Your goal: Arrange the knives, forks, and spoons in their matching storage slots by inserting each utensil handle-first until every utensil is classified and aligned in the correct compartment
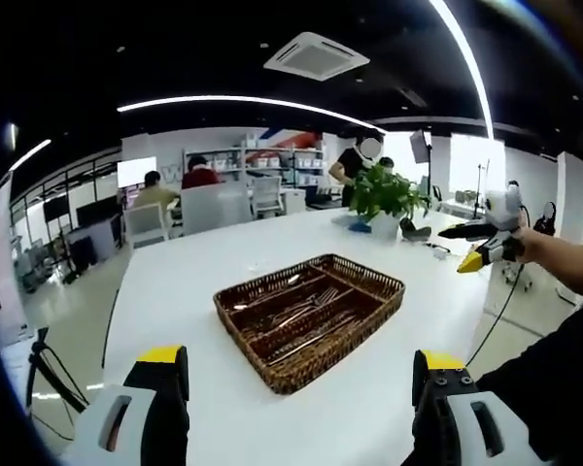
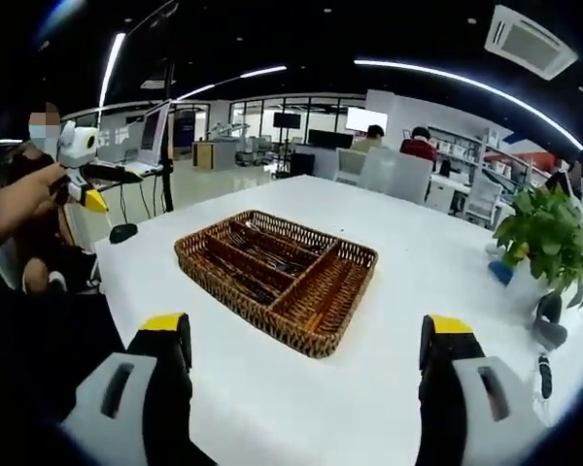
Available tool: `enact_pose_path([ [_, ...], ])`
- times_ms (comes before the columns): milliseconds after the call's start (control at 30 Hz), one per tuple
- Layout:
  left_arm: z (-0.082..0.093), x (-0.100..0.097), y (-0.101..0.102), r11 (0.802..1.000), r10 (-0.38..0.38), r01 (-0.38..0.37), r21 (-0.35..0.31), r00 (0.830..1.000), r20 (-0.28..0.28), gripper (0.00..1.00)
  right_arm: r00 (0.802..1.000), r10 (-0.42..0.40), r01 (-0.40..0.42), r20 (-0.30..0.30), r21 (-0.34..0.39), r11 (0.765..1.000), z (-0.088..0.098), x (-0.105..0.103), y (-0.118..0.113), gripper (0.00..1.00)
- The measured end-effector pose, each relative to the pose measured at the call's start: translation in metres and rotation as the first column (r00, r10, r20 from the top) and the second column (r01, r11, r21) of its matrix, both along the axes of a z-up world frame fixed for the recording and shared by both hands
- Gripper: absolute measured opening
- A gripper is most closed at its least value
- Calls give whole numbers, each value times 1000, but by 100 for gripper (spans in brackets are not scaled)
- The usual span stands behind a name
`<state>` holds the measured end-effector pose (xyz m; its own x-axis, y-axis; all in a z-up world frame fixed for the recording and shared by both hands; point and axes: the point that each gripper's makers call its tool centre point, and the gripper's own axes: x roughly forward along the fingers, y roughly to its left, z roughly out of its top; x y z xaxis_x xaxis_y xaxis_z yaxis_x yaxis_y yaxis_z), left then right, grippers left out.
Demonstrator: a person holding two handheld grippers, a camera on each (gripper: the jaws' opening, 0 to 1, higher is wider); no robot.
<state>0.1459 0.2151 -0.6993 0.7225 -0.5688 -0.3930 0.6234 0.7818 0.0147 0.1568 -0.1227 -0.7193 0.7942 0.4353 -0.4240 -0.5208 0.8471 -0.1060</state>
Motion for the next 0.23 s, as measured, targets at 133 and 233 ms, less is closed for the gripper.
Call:
enact_pose_path([
  [133, -4, -1, -1, 1000, -3, 3, 11, 1000, -8, 100, 1000, 0, 0, 0, -8, 1000, 3, -8, 2, 100],
  [233, -4, -2, -1, 1000, -3, 3, 13, 1000, -10, 100, 1000, -7, 7, 15, -5, 1000, 7, -10, -3, 100],
])
